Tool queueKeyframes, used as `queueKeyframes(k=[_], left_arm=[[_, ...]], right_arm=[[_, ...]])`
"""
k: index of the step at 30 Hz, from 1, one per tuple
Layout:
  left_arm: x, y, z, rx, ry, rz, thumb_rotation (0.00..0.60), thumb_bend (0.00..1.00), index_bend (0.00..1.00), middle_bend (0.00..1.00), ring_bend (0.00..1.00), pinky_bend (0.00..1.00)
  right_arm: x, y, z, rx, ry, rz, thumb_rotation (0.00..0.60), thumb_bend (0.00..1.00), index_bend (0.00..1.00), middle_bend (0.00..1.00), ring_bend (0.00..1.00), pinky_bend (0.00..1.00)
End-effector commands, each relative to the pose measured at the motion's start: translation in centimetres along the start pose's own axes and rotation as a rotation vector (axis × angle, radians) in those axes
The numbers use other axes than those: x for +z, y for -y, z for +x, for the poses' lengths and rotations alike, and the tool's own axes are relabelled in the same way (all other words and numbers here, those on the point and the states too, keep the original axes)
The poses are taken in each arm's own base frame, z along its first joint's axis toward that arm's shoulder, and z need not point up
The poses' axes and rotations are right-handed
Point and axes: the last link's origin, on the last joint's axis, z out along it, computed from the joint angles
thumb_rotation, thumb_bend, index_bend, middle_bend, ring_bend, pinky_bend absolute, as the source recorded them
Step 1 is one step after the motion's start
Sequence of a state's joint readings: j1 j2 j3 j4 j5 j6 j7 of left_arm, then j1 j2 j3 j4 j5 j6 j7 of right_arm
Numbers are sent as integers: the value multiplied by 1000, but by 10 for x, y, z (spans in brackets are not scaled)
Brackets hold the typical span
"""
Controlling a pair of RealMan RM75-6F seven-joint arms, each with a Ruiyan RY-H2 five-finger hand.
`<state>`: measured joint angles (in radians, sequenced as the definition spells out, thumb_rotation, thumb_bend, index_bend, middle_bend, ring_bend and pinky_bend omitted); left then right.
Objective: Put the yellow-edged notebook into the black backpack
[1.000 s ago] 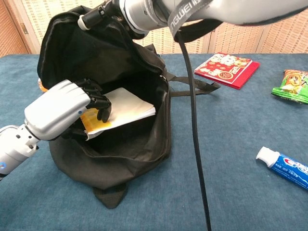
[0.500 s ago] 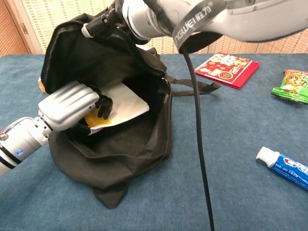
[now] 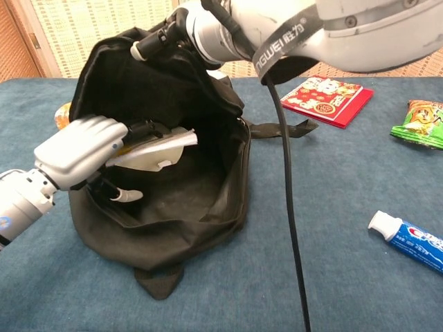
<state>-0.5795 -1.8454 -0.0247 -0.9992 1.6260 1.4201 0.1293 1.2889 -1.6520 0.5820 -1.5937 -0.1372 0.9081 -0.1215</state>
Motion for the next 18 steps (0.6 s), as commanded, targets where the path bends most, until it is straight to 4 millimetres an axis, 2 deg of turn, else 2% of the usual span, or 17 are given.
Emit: queueKeyframes(k=[1, 9, 18], left_arm=[[-11, 0, 10, 9, -9, 15, 600, 0, 229, 284, 264, 321], [-33, -7, 32, -59, -84, 8, 600, 0, 228, 292, 280, 326], [-58, 2, 63, -160, -171, 13, 600, 0, 273, 363, 337, 355]], right_arm=[[1, -2, -1, 0, 2, -6, 600, 607, 613, 319, 456, 395], [4, -4, 2, 3, -8, -9, 600, 607, 611, 320, 456, 395], [1, -7, 2, -8, 9, -4, 600, 608, 603, 319, 456, 395]])
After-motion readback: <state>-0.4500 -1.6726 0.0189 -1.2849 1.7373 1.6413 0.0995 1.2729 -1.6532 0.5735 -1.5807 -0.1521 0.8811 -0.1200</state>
